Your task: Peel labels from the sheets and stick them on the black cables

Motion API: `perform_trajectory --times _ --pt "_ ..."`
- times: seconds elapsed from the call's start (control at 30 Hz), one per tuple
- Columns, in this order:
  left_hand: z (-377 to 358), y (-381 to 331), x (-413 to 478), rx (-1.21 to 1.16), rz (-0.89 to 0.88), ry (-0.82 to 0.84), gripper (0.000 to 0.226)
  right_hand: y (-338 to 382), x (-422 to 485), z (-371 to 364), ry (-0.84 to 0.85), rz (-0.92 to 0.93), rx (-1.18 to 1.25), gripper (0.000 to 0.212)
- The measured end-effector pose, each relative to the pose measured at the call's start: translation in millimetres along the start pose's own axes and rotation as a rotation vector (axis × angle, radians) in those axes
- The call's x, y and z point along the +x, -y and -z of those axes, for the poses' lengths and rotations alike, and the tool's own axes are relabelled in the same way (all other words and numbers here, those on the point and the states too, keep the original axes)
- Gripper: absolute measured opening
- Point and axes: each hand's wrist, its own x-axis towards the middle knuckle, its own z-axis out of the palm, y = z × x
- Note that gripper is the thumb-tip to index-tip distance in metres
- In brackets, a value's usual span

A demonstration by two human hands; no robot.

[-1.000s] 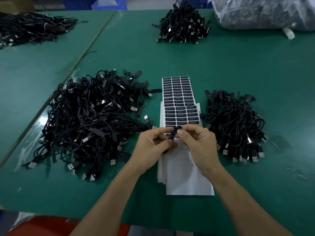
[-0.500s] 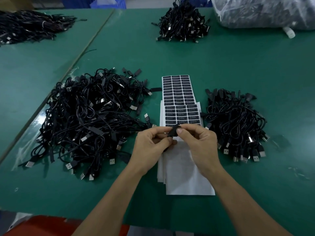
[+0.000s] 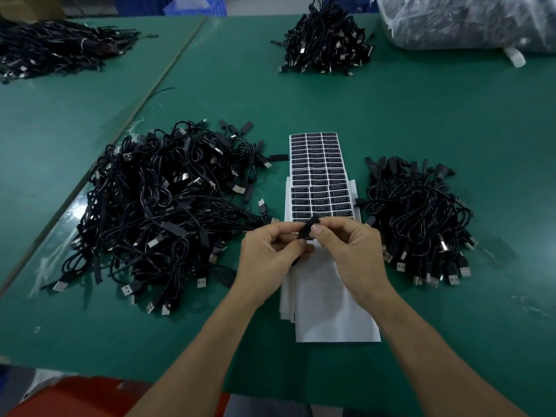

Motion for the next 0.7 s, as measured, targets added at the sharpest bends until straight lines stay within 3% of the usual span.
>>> perform_trajectory --times 0.33,0.7 --pt "3 3 1 -0.047 0.01 0.007 0.025 -4 -3 -1 -0.007 0.053 -0.047 0.018" --pt "2 0 -1 -0.056 0.005 0.098 0.02 -3 1 12 0.03 -0.065 0.263 0.003"
